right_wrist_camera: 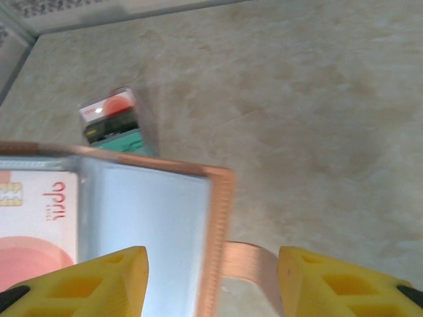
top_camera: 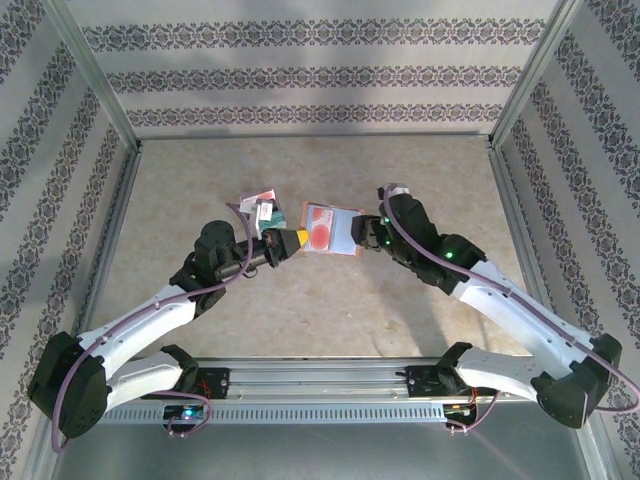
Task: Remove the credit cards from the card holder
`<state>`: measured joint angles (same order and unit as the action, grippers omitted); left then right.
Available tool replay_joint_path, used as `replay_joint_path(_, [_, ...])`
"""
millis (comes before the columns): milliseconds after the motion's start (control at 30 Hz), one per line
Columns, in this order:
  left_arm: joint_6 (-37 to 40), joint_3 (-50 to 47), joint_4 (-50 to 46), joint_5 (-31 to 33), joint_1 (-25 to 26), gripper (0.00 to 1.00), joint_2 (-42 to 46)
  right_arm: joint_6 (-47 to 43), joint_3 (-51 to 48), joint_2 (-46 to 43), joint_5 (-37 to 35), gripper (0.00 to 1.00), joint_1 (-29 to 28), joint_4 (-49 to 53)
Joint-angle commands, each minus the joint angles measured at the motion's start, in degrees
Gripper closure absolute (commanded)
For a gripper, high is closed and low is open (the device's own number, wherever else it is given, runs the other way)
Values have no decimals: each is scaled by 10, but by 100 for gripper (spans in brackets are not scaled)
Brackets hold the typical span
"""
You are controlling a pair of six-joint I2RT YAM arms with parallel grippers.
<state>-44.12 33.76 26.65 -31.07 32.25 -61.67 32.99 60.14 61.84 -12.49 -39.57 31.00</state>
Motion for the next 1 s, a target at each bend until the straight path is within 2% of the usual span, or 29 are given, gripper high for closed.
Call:
replay_joint_path(0, [-10,-9,36,21,7,100,12,12,-24,-43,-20,45,27,38])
replay_joint_path(100, [-5,-17,29,43,18,100,6,9,-41,-73,3,42,50,52])
replay_joint_path(167, [-4,-25,32,65,32,100,-1,0,-48,-85,20,35,56,58])
replay_joint_path(267, [-18,-45,66,99,55,100,-23,-13,-55,-88,51,32,57,57])
replay_joint_path(500, [-92,-112,208,146,89,100,-125,-13,-79,-62,98,41,59,52])
replay_joint_path(667, [-108,-118,266,141,92,100,-191,3,-101,-46,125,45,62,19])
replay_joint_path(967, [-159,-150,377,159,92,100,-299,46,-135,-15,184,45,72,-42])
